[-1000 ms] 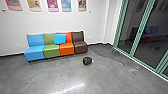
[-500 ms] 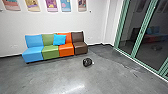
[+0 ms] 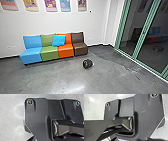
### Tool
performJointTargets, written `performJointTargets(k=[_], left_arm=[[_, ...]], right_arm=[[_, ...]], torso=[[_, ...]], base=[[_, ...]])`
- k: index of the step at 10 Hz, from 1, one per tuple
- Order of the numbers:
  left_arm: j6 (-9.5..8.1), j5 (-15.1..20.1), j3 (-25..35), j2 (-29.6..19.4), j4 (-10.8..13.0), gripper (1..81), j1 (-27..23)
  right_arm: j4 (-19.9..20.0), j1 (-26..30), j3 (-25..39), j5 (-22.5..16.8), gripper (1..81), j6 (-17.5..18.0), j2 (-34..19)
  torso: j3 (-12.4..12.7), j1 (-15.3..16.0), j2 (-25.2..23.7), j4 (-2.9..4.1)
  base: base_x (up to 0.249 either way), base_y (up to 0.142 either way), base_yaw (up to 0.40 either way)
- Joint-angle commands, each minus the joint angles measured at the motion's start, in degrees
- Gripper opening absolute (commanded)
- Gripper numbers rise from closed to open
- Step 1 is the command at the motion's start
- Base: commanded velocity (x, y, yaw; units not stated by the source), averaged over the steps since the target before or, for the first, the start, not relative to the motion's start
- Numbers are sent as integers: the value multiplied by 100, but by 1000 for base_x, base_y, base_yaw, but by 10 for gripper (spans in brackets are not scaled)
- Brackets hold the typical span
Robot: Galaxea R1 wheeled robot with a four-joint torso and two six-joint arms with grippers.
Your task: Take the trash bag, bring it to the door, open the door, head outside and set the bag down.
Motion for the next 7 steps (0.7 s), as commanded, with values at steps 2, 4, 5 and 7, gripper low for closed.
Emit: performJointTargets(k=[2, 4, 5, 7], left_arm=[[3, 314, -28, -4, 58, 811, -230], [3, 314, -28, 13, 58, 811, -230], [3, 314, -28, 14, 58, 811, -230], [3, 314, -28, 14, 58, 811, -238]], right_arm=[[3, 193, 41, -294, 811, 33, -14], [3, 193, 41, -294, 811, 33, -14], [3, 193, 41, -294, 811, 33, -14], [3, 193, 41, -294, 811, 33, -14]], torso=[[0, 0, 0, 0], [-2, 0, 0, 0], [-2, 0, 0, 0], [-2, 0, 0, 0]], base=[[171, 0, 0], [171, 0, 0], [170, 0, 0], [170, 0, 0]])
